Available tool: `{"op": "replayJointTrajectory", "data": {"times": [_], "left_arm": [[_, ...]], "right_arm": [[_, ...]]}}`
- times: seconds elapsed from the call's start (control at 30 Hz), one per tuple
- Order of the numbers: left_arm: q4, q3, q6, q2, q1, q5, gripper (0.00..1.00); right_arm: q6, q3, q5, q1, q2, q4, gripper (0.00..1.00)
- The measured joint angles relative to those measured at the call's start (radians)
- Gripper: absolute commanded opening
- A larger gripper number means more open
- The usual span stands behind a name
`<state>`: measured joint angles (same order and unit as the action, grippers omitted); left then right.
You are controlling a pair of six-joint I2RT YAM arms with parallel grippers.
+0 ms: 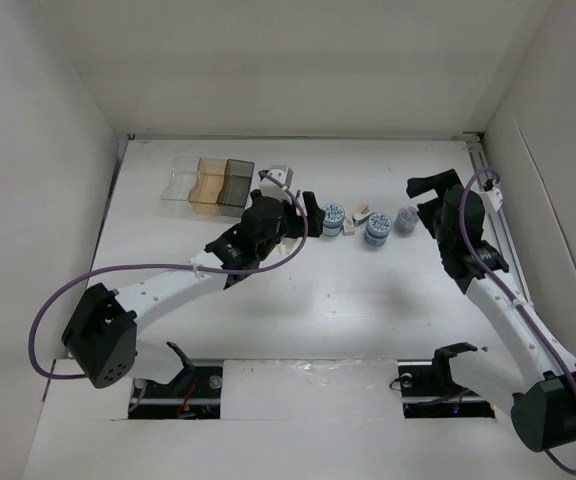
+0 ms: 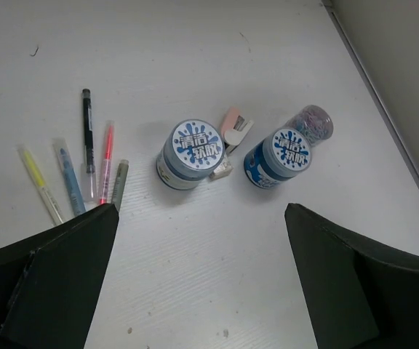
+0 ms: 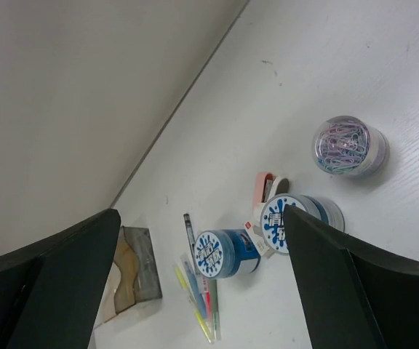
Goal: Sort the stationery into containers
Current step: Grab a piece of stationery with the left arm
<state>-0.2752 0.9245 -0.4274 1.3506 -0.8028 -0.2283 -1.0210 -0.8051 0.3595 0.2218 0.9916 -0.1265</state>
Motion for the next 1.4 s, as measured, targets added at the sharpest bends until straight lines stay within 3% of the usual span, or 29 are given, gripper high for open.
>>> {"op": "replayJointTrajectory", "data": {"times": [0.13,0.17,0.2,0.23,0.33,0.37,0.4,0.47,0.5,0.53,0.57,0.63,0.67,0.73,1.0,1.4], "left_arm": [[0.002,0.000,0.000,0.001,0.000,-0.005,0.98],[0.002,0.000,0.000,0.003,0.000,-0.005,0.94],[0.002,0.000,0.000,0.006,0.000,-0.005,0.88],[0.002,0.000,0.001,0.010,0.000,-0.004,0.64],[-0.004,0.000,0.011,0.022,0.000,0.003,0.15],[-0.007,0.000,0.018,0.027,0.000,0.005,0.04],[-0.009,0.001,0.026,0.036,-0.001,0.004,0.04],[-0.003,0.013,0.047,0.066,-0.013,-0.013,0.14],[0.006,0.030,0.055,0.095,-0.021,-0.021,0.32],[0.013,0.051,0.068,0.125,-0.029,-0.026,0.42],[0.021,0.074,0.070,0.160,-0.036,-0.027,0.52],[0.033,0.109,0.079,0.220,-0.048,-0.029,0.74],[0.037,0.119,0.084,0.242,-0.050,-0.031,0.79],[0.051,0.138,0.086,0.280,-0.051,-0.035,0.85],[0.109,0.326,0.117,0.478,-0.051,-0.069,0.85],[0.168,0.521,0.180,0.686,-0.050,-0.120,0.83]], "right_arm": [[0.000,0.001,0.001,-0.006,0.000,-0.001,0.96],[0.000,0.001,0.001,-0.006,0.000,-0.001,0.90],[0.000,0.001,0.001,-0.006,0.000,-0.001,0.67],[0.004,0.001,0.000,-0.006,0.000,-0.002,0.49],[0.003,0.002,0.002,-0.006,0.000,-0.001,0.08],[0.003,0.002,0.002,-0.006,0.000,-0.002,0.06],[0.002,0.002,0.002,-0.006,0.000,-0.001,0.06],[0.000,0.002,0.002,-0.006,0.000,-0.001,0.20],[-0.002,0.002,0.002,-0.006,0.000,-0.001,0.33],[-0.002,0.002,0.002,-0.006,0.000,-0.002,0.47],[-0.004,0.002,0.003,-0.006,0.000,-0.002,0.71],[-0.001,0.002,0.003,-0.006,0.000,-0.002,0.83],[0.003,0.002,0.002,-0.006,0.000,-0.003,0.87],[0.002,0.002,0.002,-0.006,0.000,-0.005,0.87],[0.004,0.002,-0.017,-0.006,0.002,-0.004,0.88],[0.013,0.002,-0.065,-0.006,0.005,-0.003,0.98]]}}
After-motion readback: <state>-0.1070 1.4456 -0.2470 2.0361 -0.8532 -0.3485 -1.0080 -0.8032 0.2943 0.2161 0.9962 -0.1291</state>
